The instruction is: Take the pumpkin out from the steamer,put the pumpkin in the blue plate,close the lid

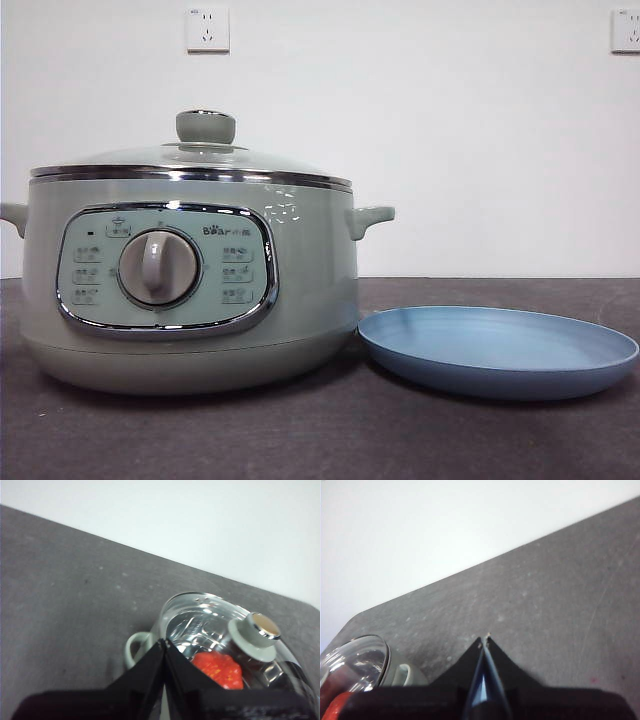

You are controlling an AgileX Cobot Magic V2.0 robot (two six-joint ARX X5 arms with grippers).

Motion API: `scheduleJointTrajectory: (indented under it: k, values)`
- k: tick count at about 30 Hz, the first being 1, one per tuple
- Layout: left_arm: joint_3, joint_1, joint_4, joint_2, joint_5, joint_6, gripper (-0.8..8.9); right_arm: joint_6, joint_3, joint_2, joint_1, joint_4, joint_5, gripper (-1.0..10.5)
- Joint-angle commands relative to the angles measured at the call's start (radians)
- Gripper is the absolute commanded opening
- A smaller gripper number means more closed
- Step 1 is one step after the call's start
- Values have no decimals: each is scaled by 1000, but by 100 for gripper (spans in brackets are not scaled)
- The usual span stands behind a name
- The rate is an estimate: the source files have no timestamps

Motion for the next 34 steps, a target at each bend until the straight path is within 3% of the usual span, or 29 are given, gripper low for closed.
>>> scheduleJointTrajectory:
  k: [1, 5, 10, 14, 18, 20, 22, 23, 26, 34]
  values:
    - [72, 2, 5, 93, 46, 93, -7, -61, 55, 43, -2, -8, -1, -9]
    - [174, 2, 0, 228, 134, 141, -7, -142, 146, 117, -2, -63, -11, -7]
    - [277, 2, -3, 364, 249, 158, -5, -230, 266, 218, -2, -144, -106, -1]
    - [333, -1, -4, 449, 346, 189, -4, -273, 337, 287, -2, -188, -190, 1]
    - [367, -14, -3, 504, 380, 189, 6, -277, 381, 343, -2, -214, -245, 45]
    - [376, -28, -1, 520, 378, 188, 120, -277, 390, 360, -2, -216, -255, 144]
    - [379, -45, 14, 532, 375, 184, 361, -277, 391, 373, -2, -217, -257, 253]
    - [379, -53, 19, 533, 371, 180, 423, -277, 391, 379, -2, -217, -257, 290]
    - [379, -80, 36, 540, 363, 169, 434, -273, 391, 396, -2, -217, -257, 359]
    - [425, -179, 32, 619, 293, 175, 433, -274, 391, 421, -2, -217, -263, 358]
